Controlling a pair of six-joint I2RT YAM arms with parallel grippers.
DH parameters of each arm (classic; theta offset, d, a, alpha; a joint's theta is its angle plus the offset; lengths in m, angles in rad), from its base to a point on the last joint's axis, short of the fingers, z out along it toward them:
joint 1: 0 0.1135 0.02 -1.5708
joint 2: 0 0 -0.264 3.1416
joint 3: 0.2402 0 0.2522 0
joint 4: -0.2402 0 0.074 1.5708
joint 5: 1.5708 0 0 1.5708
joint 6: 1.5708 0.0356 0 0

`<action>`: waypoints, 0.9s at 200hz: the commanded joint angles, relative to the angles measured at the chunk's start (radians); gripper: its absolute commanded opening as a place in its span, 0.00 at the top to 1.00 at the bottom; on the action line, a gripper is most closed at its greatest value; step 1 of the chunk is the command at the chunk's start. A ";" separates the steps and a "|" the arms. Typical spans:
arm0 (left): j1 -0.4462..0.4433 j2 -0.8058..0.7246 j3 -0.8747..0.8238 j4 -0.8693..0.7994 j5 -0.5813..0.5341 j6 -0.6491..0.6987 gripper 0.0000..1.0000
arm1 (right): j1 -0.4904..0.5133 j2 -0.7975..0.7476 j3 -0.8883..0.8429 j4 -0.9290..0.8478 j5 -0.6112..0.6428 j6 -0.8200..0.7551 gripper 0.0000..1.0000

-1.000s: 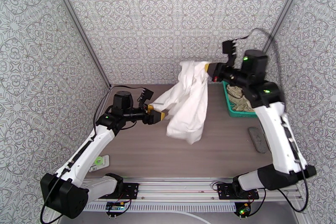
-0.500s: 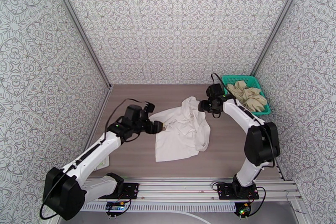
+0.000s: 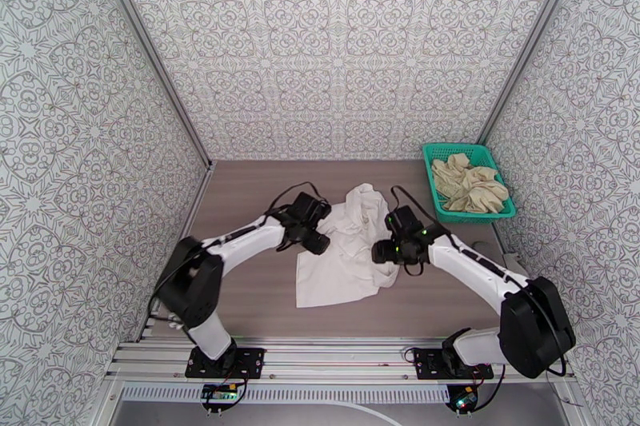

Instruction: Fold and stack the mixed laundry pile

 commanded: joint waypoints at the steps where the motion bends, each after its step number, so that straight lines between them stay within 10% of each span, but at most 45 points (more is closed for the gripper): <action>1: -0.004 0.095 0.095 -0.069 -0.040 0.162 0.21 | 0.009 -0.027 -0.056 0.045 -0.025 0.038 0.30; 33: 0.029 0.237 0.197 -0.127 -0.035 0.188 0.41 | 0.023 -0.022 -0.070 0.051 -0.023 0.033 0.56; 72: 0.039 0.232 0.196 -0.093 -0.005 0.156 0.88 | 0.023 -0.049 -0.069 0.046 -0.003 0.024 1.00; 90: 0.034 0.171 0.179 -0.076 0.009 0.138 1.00 | 0.022 -0.068 -0.059 0.041 0.024 0.020 1.00; 166: 0.040 -0.091 0.126 -0.068 0.113 0.072 1.00 | 0.024 -0.164 0.051 -0.036 0.021 -0.015 1.00; 180: 0.038 -0.094 0.131 -0.088 0.125 0.075 1.00 | 0.047 -0.143 0.060 -0.071 -0.024 -0.030 0.78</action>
